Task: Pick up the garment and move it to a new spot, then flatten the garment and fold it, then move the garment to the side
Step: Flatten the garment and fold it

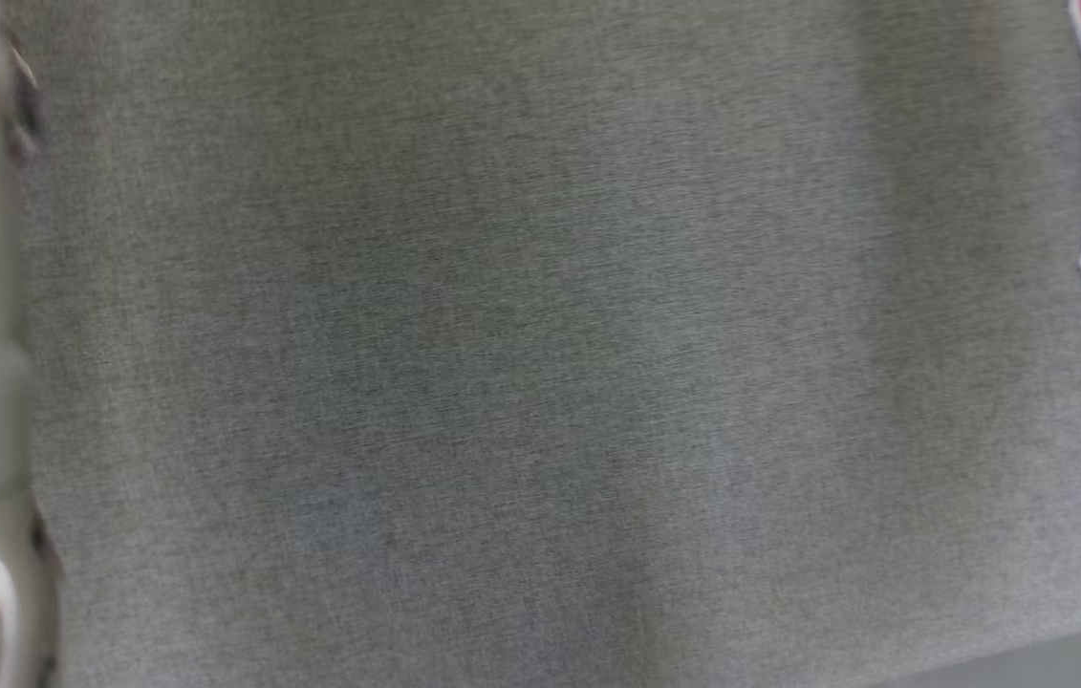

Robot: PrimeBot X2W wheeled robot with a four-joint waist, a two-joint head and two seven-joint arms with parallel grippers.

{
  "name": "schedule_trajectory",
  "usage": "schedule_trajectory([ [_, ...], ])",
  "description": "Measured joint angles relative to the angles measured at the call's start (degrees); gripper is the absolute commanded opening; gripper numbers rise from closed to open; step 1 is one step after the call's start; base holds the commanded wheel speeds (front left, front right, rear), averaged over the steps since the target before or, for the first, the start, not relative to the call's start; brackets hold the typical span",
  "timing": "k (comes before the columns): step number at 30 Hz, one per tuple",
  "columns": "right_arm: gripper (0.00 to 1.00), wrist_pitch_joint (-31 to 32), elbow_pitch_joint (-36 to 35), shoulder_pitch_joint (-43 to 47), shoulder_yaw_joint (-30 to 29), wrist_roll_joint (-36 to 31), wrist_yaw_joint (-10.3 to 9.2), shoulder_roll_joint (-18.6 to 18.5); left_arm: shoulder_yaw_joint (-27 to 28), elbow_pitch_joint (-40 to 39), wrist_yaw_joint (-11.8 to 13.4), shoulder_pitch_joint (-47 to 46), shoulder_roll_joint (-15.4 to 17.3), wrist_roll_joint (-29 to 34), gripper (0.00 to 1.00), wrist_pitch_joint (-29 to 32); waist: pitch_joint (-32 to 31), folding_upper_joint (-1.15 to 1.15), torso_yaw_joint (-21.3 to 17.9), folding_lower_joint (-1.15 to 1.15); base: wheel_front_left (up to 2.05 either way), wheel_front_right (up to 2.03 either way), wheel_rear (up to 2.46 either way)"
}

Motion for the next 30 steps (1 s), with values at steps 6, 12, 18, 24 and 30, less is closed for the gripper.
schedule_trajectory([
  [6,0.0,-0.26,-1.51,8.64,5.77,1.62,-0.02,-1.1,-1.0,-4.78,-0.01,12.46,-0.82,-0.71,0.0,-0.69,-0.66,-0.01,0.99,-0.03,0.0,0.0,0.0],
  [12,0.0,0.18,-8.02,22.47,9.71,7.84,-0.02,-4.08,-2.25,-8.69,0.0,30.19,-3.36,2.68,0.0,-0.75,-5.25,-0.01,1.62,-0.03,0.0,0.0,0.0],
  [18,0.0,4.36,-13.67,36.26,10.83,12.39,-0.02,-6.53,-2.33,-10.04,0.0,43.14,-4.94,4.76,0.0,-0.75,-11.54,-0.03,2.2,-0.05,0.0,0.0,0.0],
  [24,0.0,12.98,-20.04,52.34,8.32,12.93,-0.02,-10.2,-4.6,-9.37,-0.01,55.55,-5.31,5.8,0.0,-0.75,-19.74,-0.04,2.79,-0.06,0.0,0.0,0.0],
  [30,0.0,25.08,-28.35,68.11,4.7,12.06,-0.02,-11.25,-7.45,-7.04,-0.02,64.75,-2.87,6.77,0.0,-0.75,-27.45,-0.04,3.22,-0.06,0.0,0.0,0.0],
])
